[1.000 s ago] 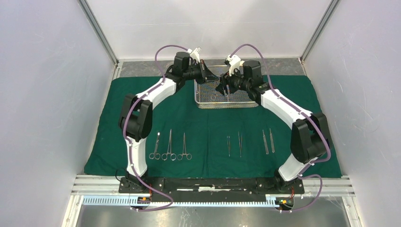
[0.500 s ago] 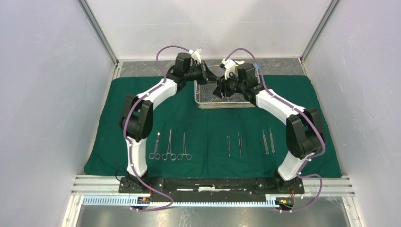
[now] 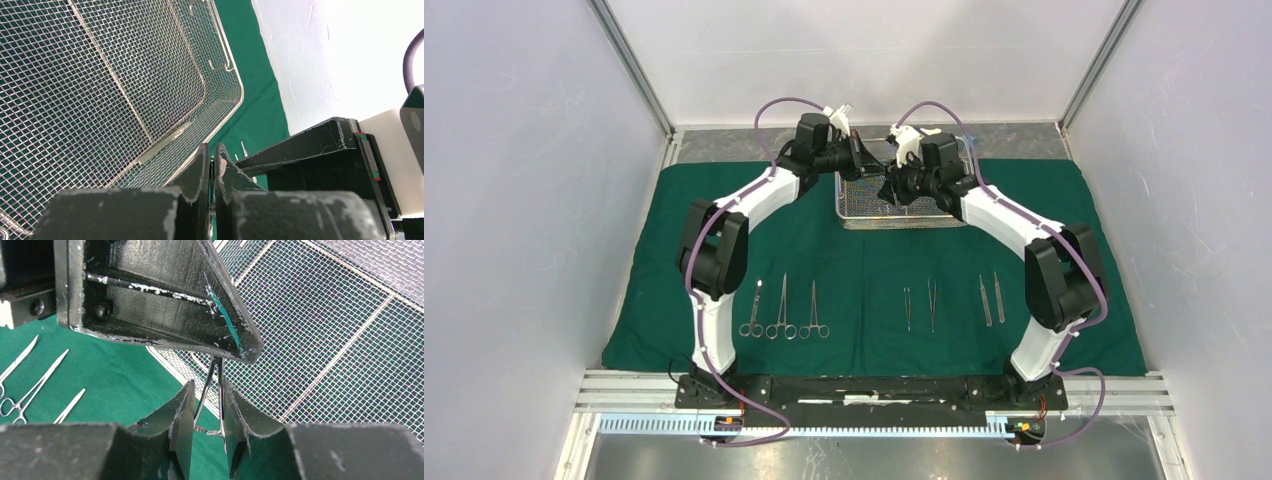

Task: Open and lay out the surgical kit
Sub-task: Place the medical item in the surgical kit.

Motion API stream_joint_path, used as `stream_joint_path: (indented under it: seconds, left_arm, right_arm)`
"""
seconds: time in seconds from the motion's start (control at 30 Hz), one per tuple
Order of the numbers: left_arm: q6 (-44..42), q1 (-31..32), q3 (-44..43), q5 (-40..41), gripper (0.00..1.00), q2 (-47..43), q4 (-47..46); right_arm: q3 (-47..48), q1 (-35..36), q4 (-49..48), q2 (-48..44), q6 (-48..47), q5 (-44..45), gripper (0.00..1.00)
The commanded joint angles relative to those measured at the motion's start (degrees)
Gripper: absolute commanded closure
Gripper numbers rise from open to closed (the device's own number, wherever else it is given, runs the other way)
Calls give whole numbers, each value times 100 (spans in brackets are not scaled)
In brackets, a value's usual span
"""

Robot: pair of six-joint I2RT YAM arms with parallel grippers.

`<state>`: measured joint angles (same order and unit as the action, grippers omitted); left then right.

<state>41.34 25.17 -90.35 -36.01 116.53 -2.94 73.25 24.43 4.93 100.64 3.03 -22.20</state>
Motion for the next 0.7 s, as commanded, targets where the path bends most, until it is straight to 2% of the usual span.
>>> stream_joint_path:
  seconds: [0.0,0.17,0.37,0.67]
  left_arm:
    - [-239,69,-25,97,98,-407,36]
    - [-239,101,-23,112,98,-428,91]
    - [-229,126,-2,120,98,-448,92]
    - [-264,124,-42,78,98,-460,92]
  right_arm:
    - [306,33,-3,52,0,215,70]
    - [368,45,17,96,8,144,75]
    - [401,60,0,149,61,81,100]
    - [352,61,-1,145,-3,120,100]
